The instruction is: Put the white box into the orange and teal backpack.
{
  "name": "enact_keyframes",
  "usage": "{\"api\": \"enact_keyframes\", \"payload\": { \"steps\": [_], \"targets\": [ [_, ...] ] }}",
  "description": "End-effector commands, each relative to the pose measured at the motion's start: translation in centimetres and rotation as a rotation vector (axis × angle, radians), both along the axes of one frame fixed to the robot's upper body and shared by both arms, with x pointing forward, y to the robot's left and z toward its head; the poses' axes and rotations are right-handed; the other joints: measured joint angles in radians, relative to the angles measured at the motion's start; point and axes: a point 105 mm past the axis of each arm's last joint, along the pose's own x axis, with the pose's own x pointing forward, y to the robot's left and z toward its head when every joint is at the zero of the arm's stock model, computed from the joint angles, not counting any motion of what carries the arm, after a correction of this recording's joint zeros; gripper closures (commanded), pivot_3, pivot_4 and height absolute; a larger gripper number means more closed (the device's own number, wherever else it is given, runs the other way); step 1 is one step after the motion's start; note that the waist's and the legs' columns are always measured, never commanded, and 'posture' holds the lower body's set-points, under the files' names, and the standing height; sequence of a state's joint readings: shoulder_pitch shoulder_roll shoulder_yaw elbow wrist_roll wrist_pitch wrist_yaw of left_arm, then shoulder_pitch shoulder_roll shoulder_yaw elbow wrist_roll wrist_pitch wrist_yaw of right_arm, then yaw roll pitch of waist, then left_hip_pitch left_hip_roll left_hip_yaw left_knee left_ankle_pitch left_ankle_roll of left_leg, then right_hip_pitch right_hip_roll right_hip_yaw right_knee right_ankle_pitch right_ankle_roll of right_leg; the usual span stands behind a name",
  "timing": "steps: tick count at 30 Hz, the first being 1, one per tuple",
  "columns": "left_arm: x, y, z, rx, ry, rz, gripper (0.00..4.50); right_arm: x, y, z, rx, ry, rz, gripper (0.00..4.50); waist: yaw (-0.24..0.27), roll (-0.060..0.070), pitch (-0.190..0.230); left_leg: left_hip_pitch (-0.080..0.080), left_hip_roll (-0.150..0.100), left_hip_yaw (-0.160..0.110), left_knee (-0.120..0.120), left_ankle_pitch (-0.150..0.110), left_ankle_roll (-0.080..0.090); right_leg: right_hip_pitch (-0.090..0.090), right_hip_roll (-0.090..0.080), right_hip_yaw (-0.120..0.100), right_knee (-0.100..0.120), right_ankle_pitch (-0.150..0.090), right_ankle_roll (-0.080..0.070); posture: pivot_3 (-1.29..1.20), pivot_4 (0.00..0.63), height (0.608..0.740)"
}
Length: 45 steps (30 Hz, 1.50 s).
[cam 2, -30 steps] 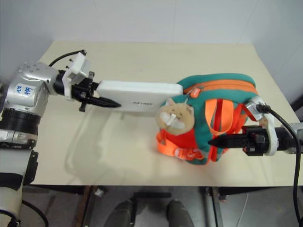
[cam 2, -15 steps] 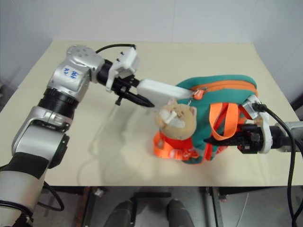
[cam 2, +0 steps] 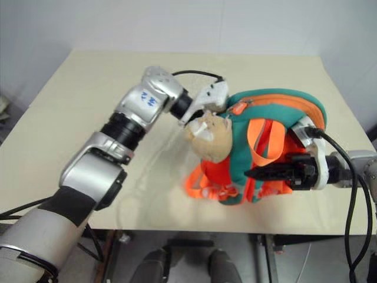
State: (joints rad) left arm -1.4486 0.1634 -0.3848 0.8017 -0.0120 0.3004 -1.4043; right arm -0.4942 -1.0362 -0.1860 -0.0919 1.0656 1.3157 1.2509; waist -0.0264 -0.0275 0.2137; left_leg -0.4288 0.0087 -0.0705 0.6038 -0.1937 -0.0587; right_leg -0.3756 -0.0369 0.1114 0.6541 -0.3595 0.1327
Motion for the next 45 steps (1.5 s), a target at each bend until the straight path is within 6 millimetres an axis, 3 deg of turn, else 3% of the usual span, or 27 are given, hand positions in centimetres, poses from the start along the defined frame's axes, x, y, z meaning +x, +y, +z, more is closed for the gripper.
{"api": "enact_keyframes", "payload": {
  "steps": [1, 8, 11, 13, 18, 20, 25, 34, 41, 45],
  "targets": [
    [-2.9, -3.9, 2.3, -0.129, -0.014, -0.152, 3.19, -0.1, 0.9, 0.3, -0.01, -0.038, 0.025, 4.49, -0.001, 0.0, 0.0, 0.0, 0.0, 0.0, 0.0, 0.0, 0.0, 0.0, 0.0, 0.0, 0.0, 0.0, 0.0, 0.0, 0.15, 0.74],
    [-1.6, 0.3, 4.1, -0.289, 0.005, -0.095, 1.08, 0.2, 1.0, 0.2, -0.002, -0.04, 0.014, 4.5, -0.012, 0.001, 0.001, -0.001, 0.001, 0.0, 0.002, 0.0, 0.0, -0.001, 0.0, 0.0, 0.002, 0.0, 0.0, 0.0, 0.15, 0.74],
    [-2.1, 2.8, 5.6, -0.402, -0.012, -0.153, 0.26, 0.4, 1.0, 0.2, 0.0, -0.042, 0.012, 4.5, -0.027, 0.001, 0.001, 0.001, 0.003, 0.0, 0.001, 0.0, 0.0, -0.001, 0.002, 0.001, 0.004, 0.0, 0.0, 0.0, 0.15, 0.74],
    [-2.2, 4.7, 5.9, -0.429, -0.025, -0.169, 0.26, 0.5, 1.0, 0.2, 0.0, -0.044, 0.011, 4.5, -0.029, 0.001, 0.001, 0.001, 0.004, 0.0, 0.001, 0.0, 0.0, -0.001, 0.003, 0.001, 0.005, 0.0, 0.0, 0.0, 0.15, 0.74],
    [0.3, 9.8, 4.8, -0.37, -0.099, 0.023, 0.26, 0.8, 1.0, 0.0, 0.0, -0.039, 0.006, 4.5, -0.028, 0.001, 0.001, 0.001, 0.003, 0.0, 0.004, 0.0, -0.001, -0.001, 0.003, 0.001, 0.005, 0.0, 0.0, 0.0, 0.15, 0.74],
    [0.0, 10.5, 5.1, -0.381, -0.101, 0.019, 0.26, 0.9, 1.0, 0.0, -0.001, -0.038, 0.006, 4.5, -0.029, 0.001, 0.001, 0.001, 0.003, 0.0, 0.004, 0.0, -0.001, -0.001, 0.003, 0.002, 0.005, 0.0, 0.0, 0.0, 0.15, 0.74],
    [-2.1, 10.1, 6.1, -0.474, -0.045, -0.06, 0.26, 1.1, 1.2, -0.1, -0.002, -0.039, 0.007, 4.5, -0.015, 0.001, 0.001, 0.0, 0.003, -0.001, 0.006, 0.0, -0.001, 0.0, 0.003, 0.001, 0.006, 0.0, 0.0, 0.0, 0.15, 0.74],
    [-5.9, 8.3, 5.5, -0.535, 0.043, -0.177, 0.26, 1.0, 1.2, -0.2, -0.005, -0.036, 0.001, 4.5, -0.014, 0.002, 0.001, 0.001, 0.005, -0.001, 0.008, -0.001, -0.001, 0.0, 0.005, 0.001, 0.008, 0.001, -0.001, 0.0, 0.15, 0.74],
    [-6.8, 7.6, 5.8, -0.552, 0.054, -0.203, 0.26, 1.0, 1.1, -0.2, -0.002, -0.035, -0.006, 4.5, -0.014, 0.001, 0.001, 0.002, 0.005, 0.0, 0.008, -0.001, -0.001, 0.001, 0.005, 0.001, 0.008, 0.001, -0.001, 0.0, 0.15, 0.74],
    [-6.5, 8.4, 6.7, -0.552, 0.009, -0.185, 0.26, 0.9, 1.1, -0.2, 0.001, -0.037, -0.008, 4.5, -0.015, 0.002, 0.001, 0.002, 0.005, 0.0, 0.008, -0.001, -0.001, 0.001, 0.005, 0.001, 0.007, 0.001, -0.001, 0.0, 0.15, 0.74]
  ]
}}
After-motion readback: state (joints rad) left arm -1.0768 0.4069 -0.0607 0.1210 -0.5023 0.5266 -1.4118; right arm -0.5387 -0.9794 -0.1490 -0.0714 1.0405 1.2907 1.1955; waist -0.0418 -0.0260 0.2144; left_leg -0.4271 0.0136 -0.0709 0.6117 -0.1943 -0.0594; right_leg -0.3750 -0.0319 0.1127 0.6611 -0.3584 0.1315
